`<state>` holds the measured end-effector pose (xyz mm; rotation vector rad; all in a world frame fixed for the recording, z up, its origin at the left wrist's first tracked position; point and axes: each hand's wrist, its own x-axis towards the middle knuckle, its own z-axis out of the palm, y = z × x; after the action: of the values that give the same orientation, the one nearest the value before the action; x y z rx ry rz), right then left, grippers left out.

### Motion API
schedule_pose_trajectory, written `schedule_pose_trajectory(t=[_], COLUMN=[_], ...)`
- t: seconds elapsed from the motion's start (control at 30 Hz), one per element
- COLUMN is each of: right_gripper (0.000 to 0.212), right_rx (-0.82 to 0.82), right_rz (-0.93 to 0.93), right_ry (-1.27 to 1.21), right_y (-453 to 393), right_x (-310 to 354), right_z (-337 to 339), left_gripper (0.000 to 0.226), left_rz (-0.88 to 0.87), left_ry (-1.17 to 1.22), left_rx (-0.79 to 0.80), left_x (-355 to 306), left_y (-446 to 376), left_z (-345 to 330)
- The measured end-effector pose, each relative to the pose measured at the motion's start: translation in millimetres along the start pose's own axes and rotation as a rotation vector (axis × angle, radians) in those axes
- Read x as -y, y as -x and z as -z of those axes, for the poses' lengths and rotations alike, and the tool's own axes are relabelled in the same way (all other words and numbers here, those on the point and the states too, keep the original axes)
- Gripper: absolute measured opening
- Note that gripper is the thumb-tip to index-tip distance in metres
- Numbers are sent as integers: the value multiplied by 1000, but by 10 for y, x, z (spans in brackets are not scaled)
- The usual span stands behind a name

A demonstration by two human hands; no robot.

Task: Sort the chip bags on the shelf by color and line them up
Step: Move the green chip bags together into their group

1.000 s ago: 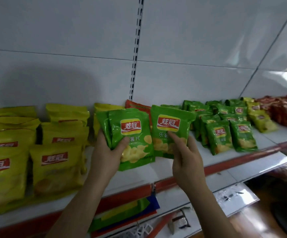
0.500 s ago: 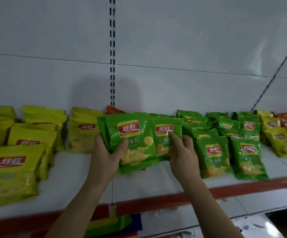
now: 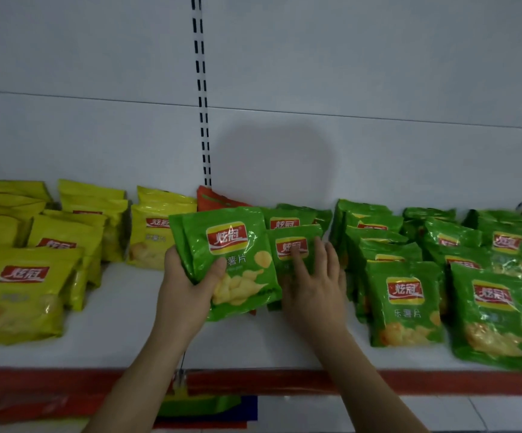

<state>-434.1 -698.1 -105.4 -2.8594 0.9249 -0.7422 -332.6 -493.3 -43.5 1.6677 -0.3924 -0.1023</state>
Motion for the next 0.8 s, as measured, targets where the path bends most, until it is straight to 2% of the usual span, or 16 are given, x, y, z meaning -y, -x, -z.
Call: schedule_pose_trajectory(t=[0.4,0.5,0.6,0.7,0.73,0.8], right_gripper=[75,63,52,55,59,75], right_rx=[52,-60,-196,-104,-65,19], right_rz=[-80,-46,-48,-212,-200,-61], right_ry=[8,-58,-346,-792,-880,-848], right_y=[-64,-55,62,175,195,219], right_x=[24,12,14,45,44,38], right_z=[-94,63,332,687,776,859], left_gripper=[61,60,67,75,73,69], left_rz=[-31,-37,-75,-105,-106,-101], left_ry=[14,41,43,39,36,38], left_rx=[57,71,75,78,86,106], left_x=[56,44,11,6,1,-24], left_y=[-54,-55,-66,-77,-63,-24], left_z=[-101,-148,-218,-307,-346,-439])
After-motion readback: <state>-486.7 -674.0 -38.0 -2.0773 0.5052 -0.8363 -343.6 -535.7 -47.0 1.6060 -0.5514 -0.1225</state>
